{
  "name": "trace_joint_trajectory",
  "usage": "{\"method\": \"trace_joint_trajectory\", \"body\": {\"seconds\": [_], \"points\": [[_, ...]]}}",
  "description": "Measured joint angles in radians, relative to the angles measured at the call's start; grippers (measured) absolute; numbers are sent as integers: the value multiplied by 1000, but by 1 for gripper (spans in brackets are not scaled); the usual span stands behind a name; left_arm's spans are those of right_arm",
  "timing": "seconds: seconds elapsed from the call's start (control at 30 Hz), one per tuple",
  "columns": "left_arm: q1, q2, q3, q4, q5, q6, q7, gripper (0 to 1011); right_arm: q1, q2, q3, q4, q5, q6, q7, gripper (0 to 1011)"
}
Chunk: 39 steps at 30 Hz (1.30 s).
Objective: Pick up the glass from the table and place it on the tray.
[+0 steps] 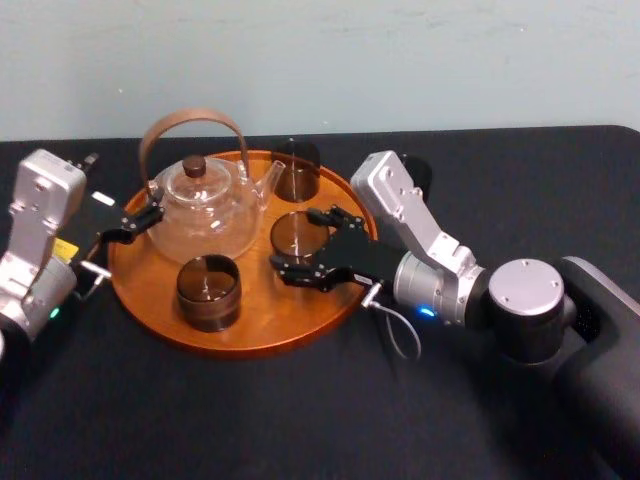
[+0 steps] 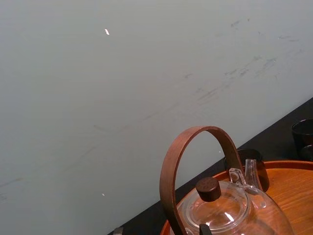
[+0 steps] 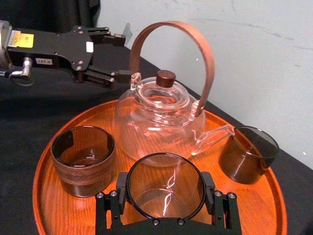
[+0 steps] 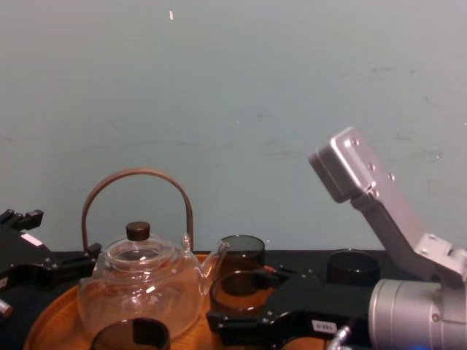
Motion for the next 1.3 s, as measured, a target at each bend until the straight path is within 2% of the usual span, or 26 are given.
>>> {"method": "trace_joint_trajectory", "body": {"seconds": [0.9, 1.3], "points": [[0, 0, 0, 0, 0, 0, 0, 1009, 8, -35, -27, 69, -11, -19, 8, 919], [0, 0, 0, 0, 0, 0, 0, 1009, -1, -43, -28, 84, -22, -27, -7, 920]]}}
